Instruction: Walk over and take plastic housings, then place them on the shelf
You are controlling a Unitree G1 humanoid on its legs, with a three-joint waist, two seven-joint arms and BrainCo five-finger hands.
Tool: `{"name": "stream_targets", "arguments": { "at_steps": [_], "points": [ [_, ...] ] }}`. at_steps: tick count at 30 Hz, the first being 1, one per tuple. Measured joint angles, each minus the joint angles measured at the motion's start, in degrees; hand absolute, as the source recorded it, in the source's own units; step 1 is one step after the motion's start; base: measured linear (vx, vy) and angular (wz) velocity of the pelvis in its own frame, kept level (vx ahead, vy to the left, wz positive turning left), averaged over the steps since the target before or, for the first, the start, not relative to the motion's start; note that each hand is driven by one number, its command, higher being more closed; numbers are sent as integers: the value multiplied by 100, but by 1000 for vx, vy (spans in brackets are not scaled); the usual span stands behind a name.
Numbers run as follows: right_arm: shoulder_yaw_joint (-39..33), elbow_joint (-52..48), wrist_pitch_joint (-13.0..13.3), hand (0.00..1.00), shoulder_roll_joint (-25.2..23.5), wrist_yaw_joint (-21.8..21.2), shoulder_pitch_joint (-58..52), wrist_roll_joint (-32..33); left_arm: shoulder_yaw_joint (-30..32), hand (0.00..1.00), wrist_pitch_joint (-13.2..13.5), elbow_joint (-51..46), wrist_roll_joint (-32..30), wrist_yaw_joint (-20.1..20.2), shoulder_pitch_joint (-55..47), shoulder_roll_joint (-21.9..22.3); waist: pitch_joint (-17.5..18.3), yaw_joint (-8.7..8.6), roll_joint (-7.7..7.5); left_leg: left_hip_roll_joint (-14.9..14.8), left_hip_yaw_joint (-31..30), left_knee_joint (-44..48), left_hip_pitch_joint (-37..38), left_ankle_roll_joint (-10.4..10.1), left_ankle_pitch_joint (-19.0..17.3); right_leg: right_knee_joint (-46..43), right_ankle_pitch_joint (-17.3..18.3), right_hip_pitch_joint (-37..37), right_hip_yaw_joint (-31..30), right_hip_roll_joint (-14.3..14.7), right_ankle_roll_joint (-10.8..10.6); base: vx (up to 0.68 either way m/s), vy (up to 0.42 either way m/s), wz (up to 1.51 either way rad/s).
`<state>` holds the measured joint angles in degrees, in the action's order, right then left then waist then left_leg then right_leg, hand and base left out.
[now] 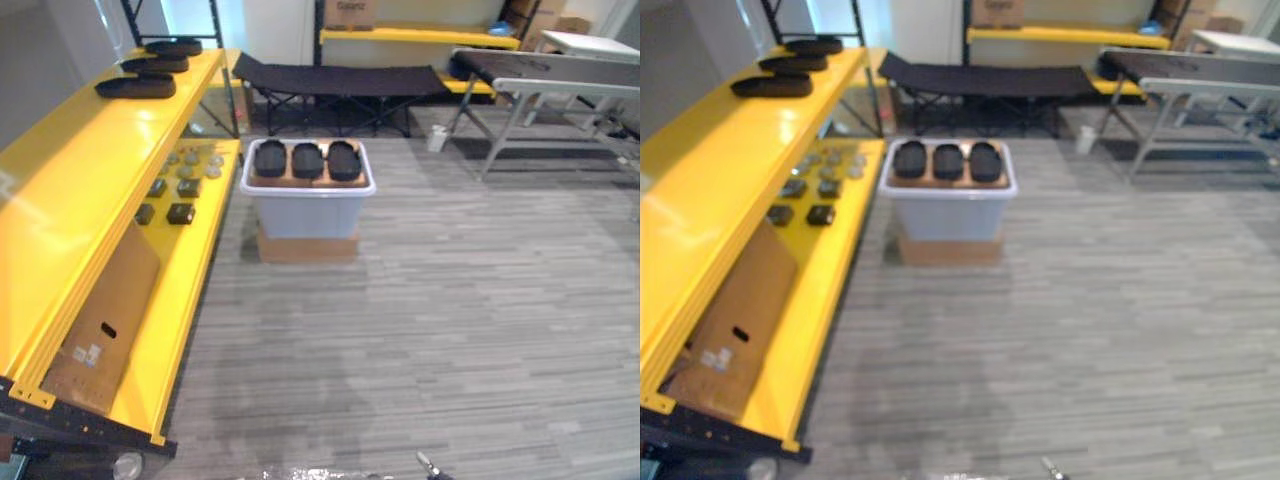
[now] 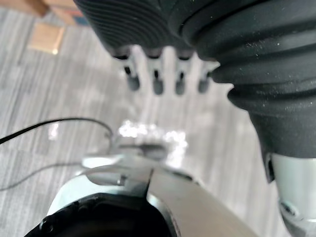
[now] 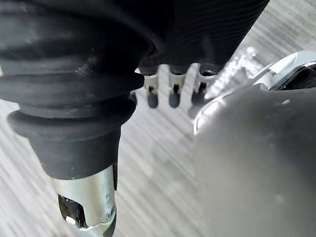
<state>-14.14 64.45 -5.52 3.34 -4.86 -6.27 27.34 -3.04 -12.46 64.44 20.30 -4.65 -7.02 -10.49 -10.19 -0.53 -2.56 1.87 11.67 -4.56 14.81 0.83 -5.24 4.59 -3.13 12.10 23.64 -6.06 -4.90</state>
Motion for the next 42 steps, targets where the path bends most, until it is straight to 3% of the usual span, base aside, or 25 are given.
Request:
{"name": "stream_targets", "arguments": {
  "at_steps": [4,5,7,8,9,11,13,15,17,20,21,22,23,25,27,29,31,33,34,35,37,39,40,41,42],
  "points": [
    [200,-25,15,0,94,135,136,-392,21,0,-3,-27,0,-80,-9,-4,-55,34,-61,58,15,116,-216,124,-122,-970,514,-557,-9,-284,-91,-35,45,1],
    [188,-63,72,0,119,211,137,-323,46,0,-5,-34,4,-94,24,-25,-169,33,-101,108,-21,294,-285,293,-276,-2204,834,-1072,-147,-598,-93,32,86,6],
    [192,-96,129,0,160,342,154,-55,59,0,-24,-43,-33,-182,58,-35,-379,43,-88,102,-26,543,-216,396,-340,-3923,844,-1884,-373,-928,-134,62,100,4],
    [192,-92,139,0,150,342,131,17,58,0,-30,-35,-66,-216,70,-42,-418,25,-102,86,-27,573,-163,414,-363,-4110,933,-1998,-466,-943,-73,142,86,9],
    [195,-90,139,0,108,279,52,50,66,0,-61,-19,-63,-286,32,-57,-461,-5,-111,-11,-36,646,-104,371,-445,-4000,1157,-2122,-534,-853,-28,175,44,9],
    [176,-102,170,0,8,216,-72,-22,82,0,-102,-5,-60,-280,73,-91,-449,-38,-136,-98,-83,679,-78,264,-513,-3246,1165,-2218,-543,-644,-36,181,21,13],
    [2,-78,63,0,-10,213,-134,-417,273,0,-115,-7,-55,-257,290,-64,-462,-115,-116,-134,-185,691,-87,149,-580,-2095,889,-2336,-682,-465,-106,249,-38,21],
    [-171,22,-172,0,-15,139,-164,-667,339,0,-23,-9,-37,-226,325,-55,-462,-184,-116,-160,-196,802,-15,-81,-751,-1645,605,-2293,-806,-408,-74,246,-108,11],
    [-323,75,-350,0,-16,74,-322,-782,470,0,-5,-37,25,-177,394,-16,-461,-208,-56,-310,-269,1101,50,-231,-1116,-1658,551,-2195,-985,-265,46,280,-188,15],
    [-385,273,-541,0,82,107,-517,-777,630,0,42,-82,237,-125,414,157,-320,-216,245,-952,-325,1569,141,-630,-1689,-2335,447,-2215,-894,196,278,457,-344,18],
    [-401,306,-560,0,90,135,-532,-767,713,0,85,-125,241,-94,346,214,-256,-212,343,-1199,-329,2310,-100,-727,-1722,-2440,722,-2192,-769,388,574,440,-321,7],
    [-421,344,-551,0,165,124,-505,-754,806,0,137,-224,246,-69,329,215,-256,-194,359,-1460,-323,3771,-797,-733,-1471,-2375,803,-2057,-748,515,692,434,-326,3],
    [-419,335,-549,0,248,147,-410,-725,906,0,161,-250,284,-53,331,268,-331,-186,487,-1760,-299,4998,-1345,-623,-1281,-2212,843,-1796,-718,630,728,324,-285,0],
    [-424,343,-418,0,300,256,-298,-747,920,0,210,-250,398,-12,296,350,-491,-182,591,-2071,-128,6285,-1907,-556,-1323,-1781,878,-1073,-644,765,797,405,-255,10],
    [-437,323,-133,0,349,243,-232,-989,891,0,240,-263,457,-58,247,395,-522,-118,611,-1777,73,6039,-2200,-527,-1339,-1363,882,-414,-640,703,790,442,-197,6],
    [-422,79,228,0,342,265,-17,-894,860,0,279,-305,465,-75,179,487,-527,21,618,-1134,213,4596,-2561,-548,-1287,-1010,919,-130,-713,600,729,375,-65,-20],
    [-362,-112,382,0,244,361,276,-479,917,0,340,-284,444,-136,53,522,-538,149,633,-618,296,2385,-2694,-543,-598,-828,973,49,-818,613,668,350,36,-23],
    [-149,-173,413,0,237,427,381,-294,927,0,423,-252,403,-148,-113,647,-571,337,707,-457,249,1292,-2681,-581,51,-609,1048,330,-939,748,571,342,108,-31],
    [19,-184,409,0,217,517,402,-296,962,0,434,-226,329,-146,-222,654,-570,477,659,-435,141,1375,-2654,-439,525,-556,1174,514,-1066,762,497,435,176,-35],
    [136,-214,409,0,192,603,441,-293,1031,0,447,-220,257,-137,-312,666,-574,512,565,-376,164,1464,-2646,-276,693,-617,1343,582,-1112,692,444,461,189,-19],
    [231,-212,380,0,132,780,554,-290,1212,0,444,-192,73,-147,-343,600,-656,530,333,-157,298,1723,-2578,-7,579,-1144,1899,466,-1111,354,373,339,135,-1],
    [334,-99,268,0,99,926,641,-288,1369,0,425,-102,-125,-157,-406,595,-620,494,137,103,397,1712,-2411,316,426,-2282,2106,116,-1287,17,130,366,119,-13],
    [358,-80,213,0,70,981,672,-310,1359,0,424,-81,-228,-151,-416,579,-603,432,183,110,416,1634,-2183,491,297,-3847,1864,-549,-1461,-149,-406,493,172,-10],
    [335,-79,206,0,78,999,681,-342,1354,0,426,-81,-287,-151,-400,549,-620,422,159,123,416,1607,-2055,479,238,-4507,1771,-820,-1465,-271,-633,380,157,-4],
    [297,-55,161,0,68,1002,674,-343,1324,0,442,-83,-318,-151,-356,486,-646,408,106,143,410,1600,-1837,456,119,-5239,1775,-1124,-1410,-468,-632,368,115,-3]
  ]
}}
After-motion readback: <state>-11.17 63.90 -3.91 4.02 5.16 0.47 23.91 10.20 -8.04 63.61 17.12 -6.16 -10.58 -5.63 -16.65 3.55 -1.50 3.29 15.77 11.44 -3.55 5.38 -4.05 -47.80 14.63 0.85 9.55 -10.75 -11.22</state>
